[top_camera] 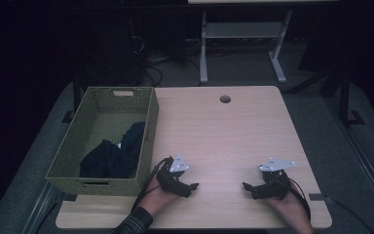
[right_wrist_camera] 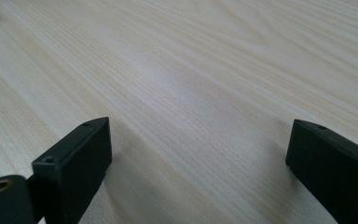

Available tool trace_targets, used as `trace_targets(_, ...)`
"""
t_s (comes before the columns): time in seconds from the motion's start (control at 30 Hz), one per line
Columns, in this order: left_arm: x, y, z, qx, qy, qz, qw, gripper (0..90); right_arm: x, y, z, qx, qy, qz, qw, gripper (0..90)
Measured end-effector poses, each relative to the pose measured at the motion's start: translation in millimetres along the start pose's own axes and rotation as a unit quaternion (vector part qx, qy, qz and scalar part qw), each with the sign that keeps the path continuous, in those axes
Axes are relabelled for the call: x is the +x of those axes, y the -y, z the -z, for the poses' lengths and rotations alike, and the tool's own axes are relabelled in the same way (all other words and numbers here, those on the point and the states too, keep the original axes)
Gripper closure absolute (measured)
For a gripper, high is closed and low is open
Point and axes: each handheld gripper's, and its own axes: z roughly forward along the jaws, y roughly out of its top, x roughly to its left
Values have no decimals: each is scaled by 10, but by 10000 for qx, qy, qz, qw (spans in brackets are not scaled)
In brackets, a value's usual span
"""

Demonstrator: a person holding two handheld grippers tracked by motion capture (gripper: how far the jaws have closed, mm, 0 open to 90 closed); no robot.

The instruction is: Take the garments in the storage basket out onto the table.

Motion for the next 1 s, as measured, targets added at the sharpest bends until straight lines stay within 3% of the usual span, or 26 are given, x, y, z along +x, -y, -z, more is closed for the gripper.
trace_targets(1.0, 40, -53, -29, 32, 66, -11, 10000, 129, 0, -1, -2, -6, -7, -5, 10000, 62)
